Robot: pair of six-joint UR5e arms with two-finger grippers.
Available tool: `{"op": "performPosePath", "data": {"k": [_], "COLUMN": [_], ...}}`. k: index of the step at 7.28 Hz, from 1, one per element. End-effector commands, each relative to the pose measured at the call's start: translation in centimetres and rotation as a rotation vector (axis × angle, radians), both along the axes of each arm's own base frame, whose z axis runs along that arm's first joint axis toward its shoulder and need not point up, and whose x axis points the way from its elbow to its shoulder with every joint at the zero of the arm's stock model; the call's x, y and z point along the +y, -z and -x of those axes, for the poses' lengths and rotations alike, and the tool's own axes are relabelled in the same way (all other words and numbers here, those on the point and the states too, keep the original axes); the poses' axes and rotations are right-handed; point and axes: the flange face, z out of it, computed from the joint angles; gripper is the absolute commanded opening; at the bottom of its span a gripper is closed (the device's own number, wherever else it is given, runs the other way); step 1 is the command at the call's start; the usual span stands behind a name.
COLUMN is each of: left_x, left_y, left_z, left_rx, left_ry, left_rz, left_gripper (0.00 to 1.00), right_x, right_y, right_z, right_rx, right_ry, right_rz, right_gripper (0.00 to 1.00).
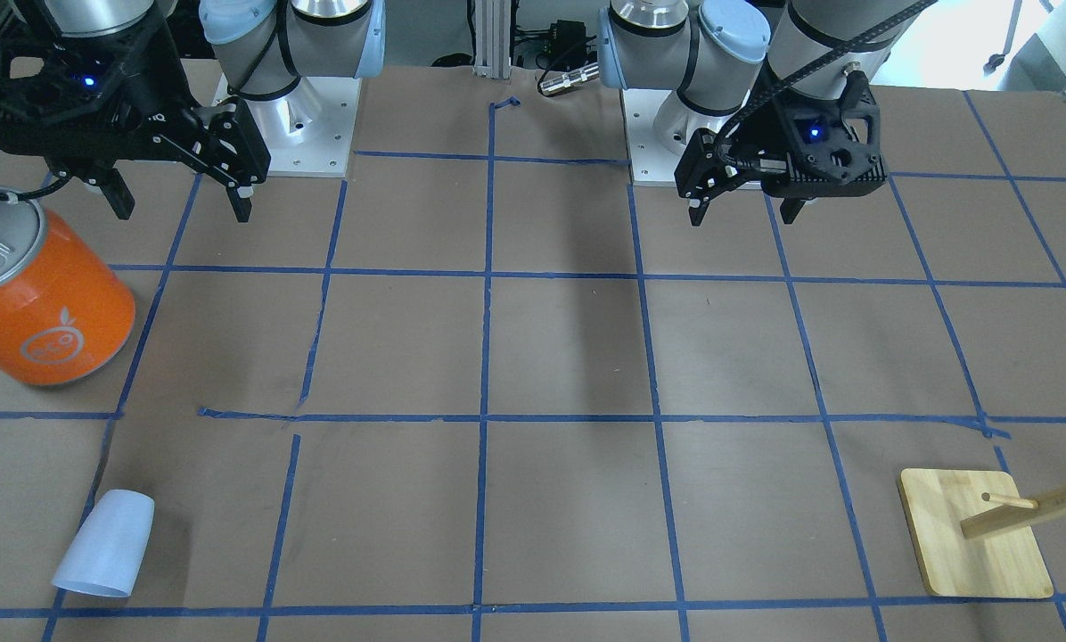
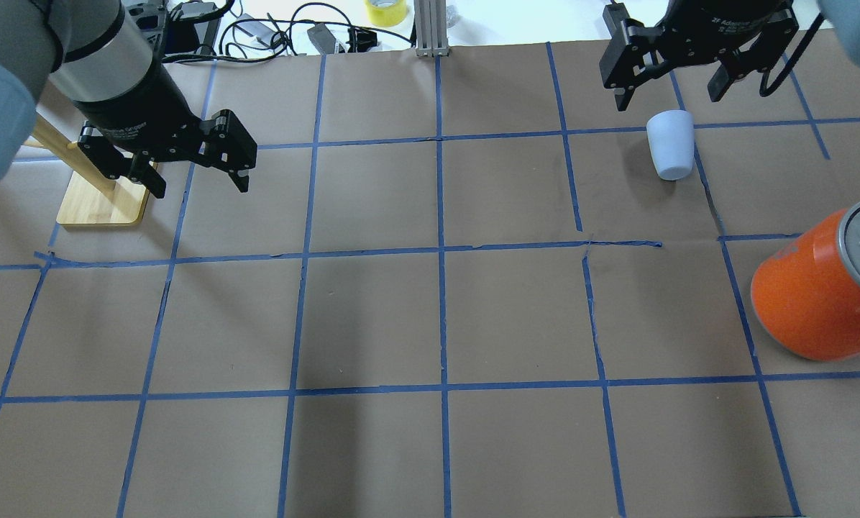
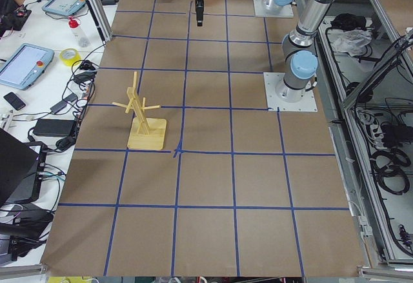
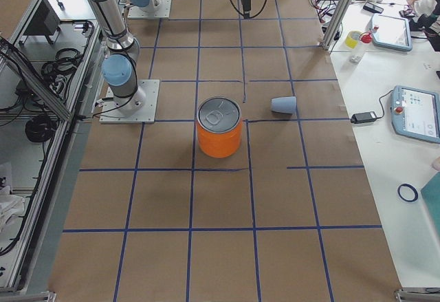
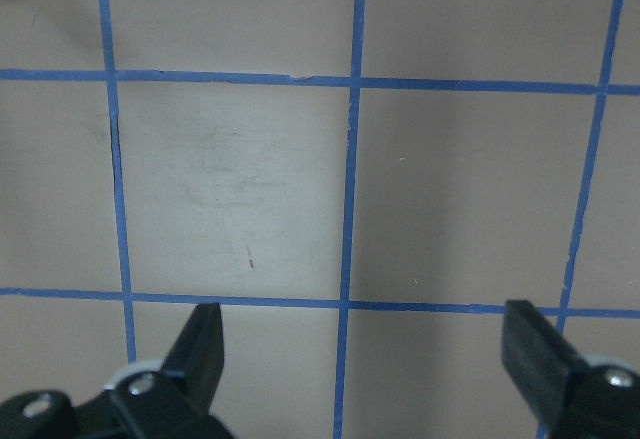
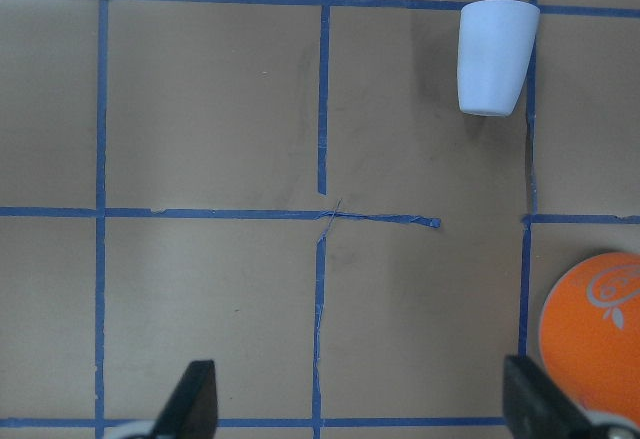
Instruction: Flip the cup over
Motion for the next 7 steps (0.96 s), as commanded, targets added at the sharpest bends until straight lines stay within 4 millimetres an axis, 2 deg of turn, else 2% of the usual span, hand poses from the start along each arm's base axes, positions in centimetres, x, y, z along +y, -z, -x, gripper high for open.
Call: {"op": "performPosePath", "data": {"k": [1,3,4,5,6,7], "left_x": [0.1,0.3,0.3,0.6,0.9,1.0], "left_y": [0.3,0.8,0.8,0.6,0.4,0.4], "left_z": [0.0,0.0,0.0,0.0,0.0,0.0], "left_rx": [0.0,0.0,0.0,-0.001,-0.002,-0.002], "left_ry": [0.0,0.0,0.0,0.0,-0.002,-0.002], "left_rz": [-0.006,-0.009,-0.009,-0.014,-0.009,-0.014], "left_gripper": [1.0,1.0,1.0,1.0,1.0,1.0], "right_x": [0.0,-0.4,-0.8,-1.7,-4.0,-8.2], "right_y": [0.0,0.5,0.4,1.0,3.4,7.0], "right_z": [0.1,1.3,2.9,5.6,9.4,13.0], "right_rx": [0.0,-0.006,-0.012,-0.01,-0.014,-0.013], "right_ry": [0.001,0.027,0.059,0.108,0.168,0.22], "right_rz": [-0.001,-0.02,-0.017,-0.028,-0.063,-0.037], "right_gripper": [1.0,1.0,1.0,1.0,1.0,1.0]}}
